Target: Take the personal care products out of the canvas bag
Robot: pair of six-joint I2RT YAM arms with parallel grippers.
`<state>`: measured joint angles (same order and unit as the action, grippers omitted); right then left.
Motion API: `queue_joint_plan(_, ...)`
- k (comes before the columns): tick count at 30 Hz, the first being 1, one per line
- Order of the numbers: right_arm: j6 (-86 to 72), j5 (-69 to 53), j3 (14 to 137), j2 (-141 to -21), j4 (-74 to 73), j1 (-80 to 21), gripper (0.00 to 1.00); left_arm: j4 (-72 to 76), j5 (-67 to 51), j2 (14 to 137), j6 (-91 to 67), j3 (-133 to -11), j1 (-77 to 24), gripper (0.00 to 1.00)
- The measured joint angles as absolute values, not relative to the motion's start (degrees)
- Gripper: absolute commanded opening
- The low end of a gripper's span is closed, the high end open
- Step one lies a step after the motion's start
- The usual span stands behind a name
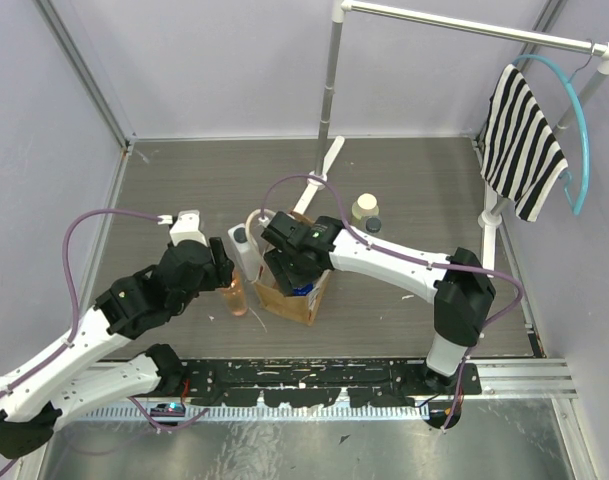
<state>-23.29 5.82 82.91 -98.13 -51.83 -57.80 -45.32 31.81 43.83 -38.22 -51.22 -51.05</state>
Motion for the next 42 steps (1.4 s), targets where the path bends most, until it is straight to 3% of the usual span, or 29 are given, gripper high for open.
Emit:
queue_joint_plan(4,-22.1,5.7,84.0,-99.2,-52.8,-58.2,0.4,-45.4,31.8,44.3,-38.2,-51.2,-51.0,0.64)
queue_joint_plan(8,-21.5,5.5,84.1,-99.2,-52.8,-58.2,0.36,-46.3,31.9,43.8,-38.2,-51.2,-51.0,0.64)
queue_joint_plan(13,-20.6,6.2,86.5,-99.4,-54.4,-58.2,0.35,-48.2,32.3,41.5,-38.1,-51.8,-51.0,0.64)
queue_joint_plan(23,-17.0,16.6,107.4,-99.0,-58.3,-58.1,0.36,-49.6,33.5,38.9,-37.6,-54.9,-51.0,0.63)
queue_joint_plan(28,-15.7,20.6,112.0,-97.7,-58.9,-55.2,0.36,-50.5,33.5,38.8,-37.5,-54.9,-51.0,0.63)
queue_joint_plan(34,-14.6,21.8,110.8,-97.0,-57.6,-46.0,0.36,-50.9,33.6,38.8,-37.5,-54.9,-51.0,0.63)
queue_joint_plan(42,-13.7,19.9,99.2,-96.0,-52.2,-36.4,0.37,-50.9,33.6,38.9,-37.5,-54.9,-51.0,0.64)
